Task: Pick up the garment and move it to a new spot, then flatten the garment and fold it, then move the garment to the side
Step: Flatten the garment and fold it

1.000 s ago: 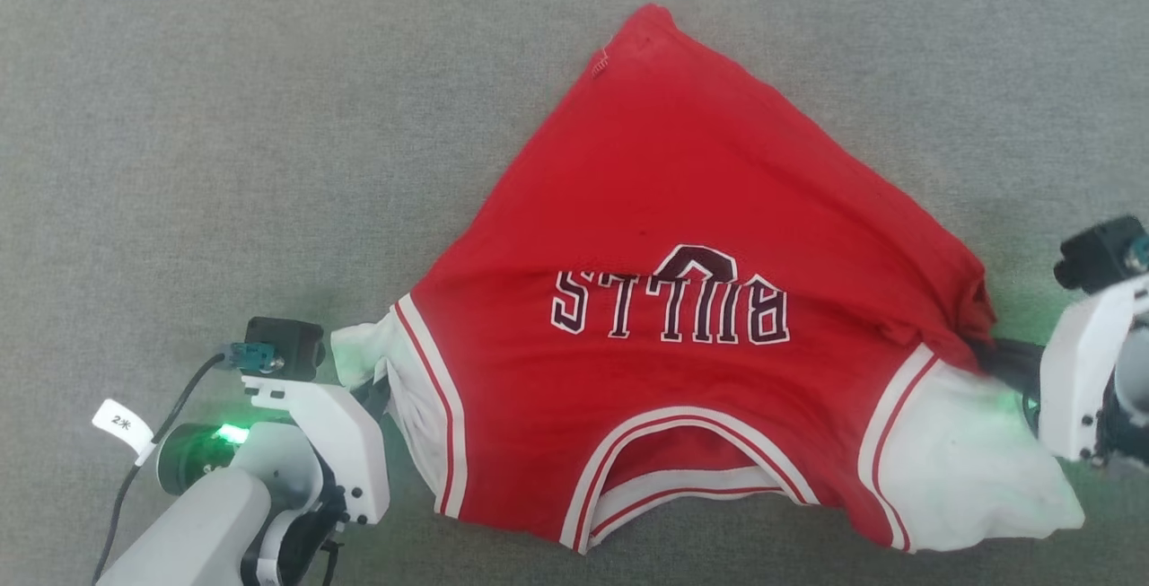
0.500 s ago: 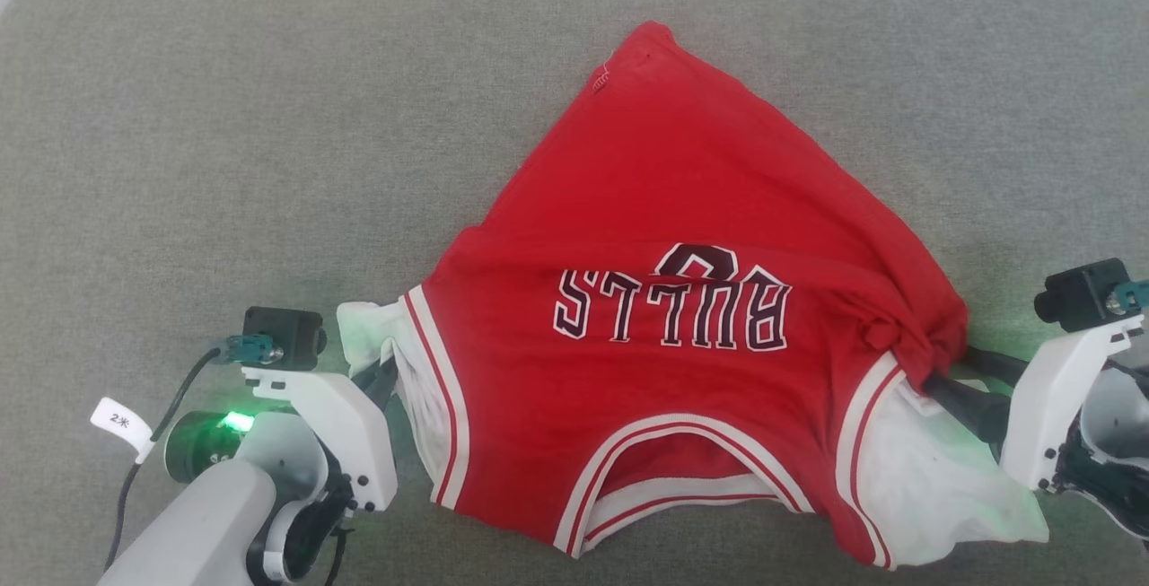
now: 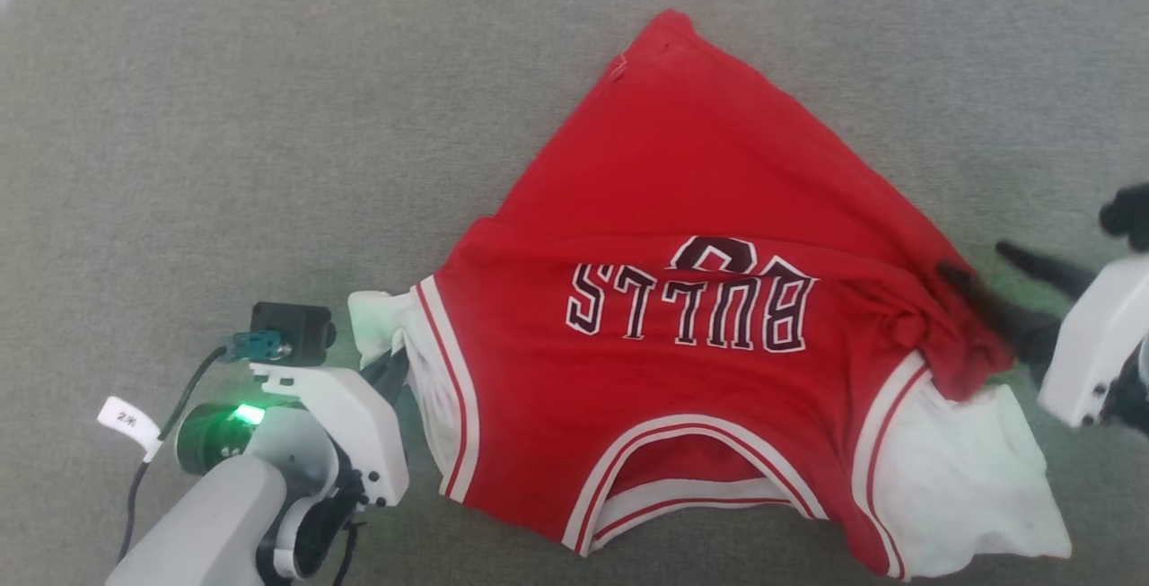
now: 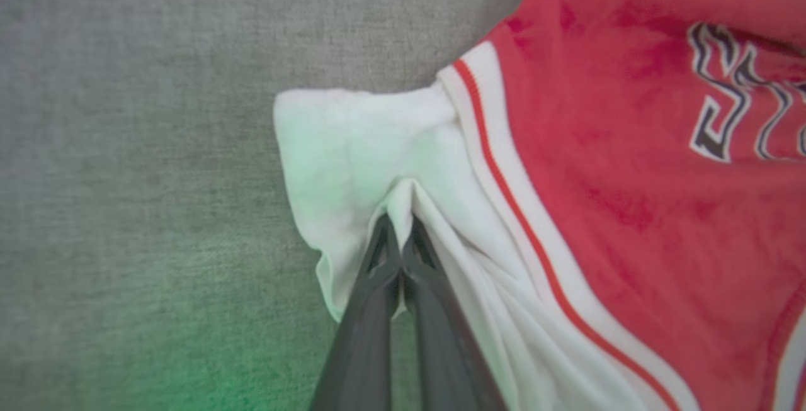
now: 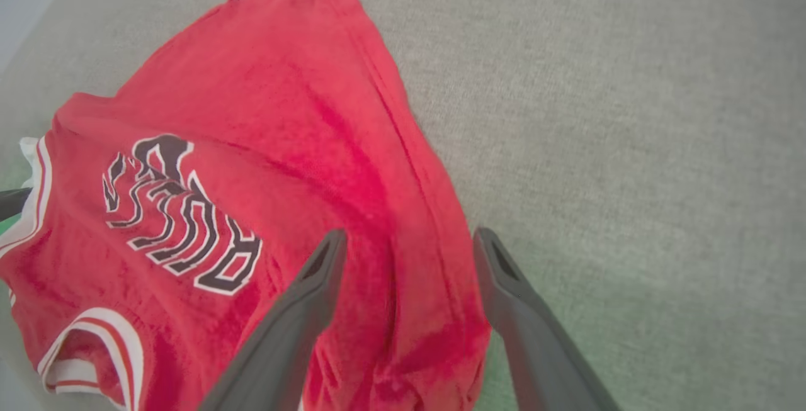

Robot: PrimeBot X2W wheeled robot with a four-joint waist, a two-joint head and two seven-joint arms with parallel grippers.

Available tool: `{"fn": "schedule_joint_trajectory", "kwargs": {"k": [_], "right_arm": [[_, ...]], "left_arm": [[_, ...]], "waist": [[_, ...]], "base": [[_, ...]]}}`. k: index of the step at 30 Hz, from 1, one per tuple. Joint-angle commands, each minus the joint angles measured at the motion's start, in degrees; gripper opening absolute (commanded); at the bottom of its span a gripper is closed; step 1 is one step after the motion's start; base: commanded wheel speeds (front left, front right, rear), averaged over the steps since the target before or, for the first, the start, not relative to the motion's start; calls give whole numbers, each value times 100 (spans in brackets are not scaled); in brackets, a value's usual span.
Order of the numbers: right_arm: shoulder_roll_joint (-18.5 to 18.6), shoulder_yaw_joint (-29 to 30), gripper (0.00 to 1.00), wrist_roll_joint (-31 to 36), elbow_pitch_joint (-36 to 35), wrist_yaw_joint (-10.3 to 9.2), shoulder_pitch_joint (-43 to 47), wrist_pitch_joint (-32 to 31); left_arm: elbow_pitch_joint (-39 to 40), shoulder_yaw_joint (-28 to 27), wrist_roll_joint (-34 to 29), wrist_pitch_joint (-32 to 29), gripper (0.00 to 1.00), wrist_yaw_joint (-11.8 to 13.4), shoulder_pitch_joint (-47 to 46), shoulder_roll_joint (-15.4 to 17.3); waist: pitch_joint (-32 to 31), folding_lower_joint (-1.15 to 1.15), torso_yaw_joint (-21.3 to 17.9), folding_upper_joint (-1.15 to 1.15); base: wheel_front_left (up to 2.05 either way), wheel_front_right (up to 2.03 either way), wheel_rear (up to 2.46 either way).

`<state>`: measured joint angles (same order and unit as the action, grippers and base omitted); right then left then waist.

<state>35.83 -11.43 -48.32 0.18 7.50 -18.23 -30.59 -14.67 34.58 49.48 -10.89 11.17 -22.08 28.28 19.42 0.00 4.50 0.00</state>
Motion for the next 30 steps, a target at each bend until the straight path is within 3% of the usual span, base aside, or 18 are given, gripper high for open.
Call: {"fn": "schedule_joint_trajectory", "kwargs": {"k": [1,6,12,18,30], "right_arm": [[-76,70,100,82,-104,-1,-158,-98],[-185,168,100,355,-111,-2,-717,-394],[-197,-46,100,471,369,-2,-1673,-550],[-102,-466,100,509,1061,-1,-2487,-603],[99,-1865,100,608,2923,-2,-3902,-945]], "left_arm": [[-97,72,-30,-2,0,-4,-44,-110],[-145,201,-112,10,0,-93,-239,-275],[-321,411,-226,60,0,-266,-526,-595],[-584,621,-264,115,0,-467,-766,-930],[-1413,913,-285,422,0,-942,-1159,-1609]], "waist": [[36,0,76,0],[128,0,361,0],[282,0,878,0],[416,0,1389,0],[676,0,2350,0]], "base": [[0,0,0],[0,0,0],[0,0,0],[0,0,0],[0,0,0]]}}
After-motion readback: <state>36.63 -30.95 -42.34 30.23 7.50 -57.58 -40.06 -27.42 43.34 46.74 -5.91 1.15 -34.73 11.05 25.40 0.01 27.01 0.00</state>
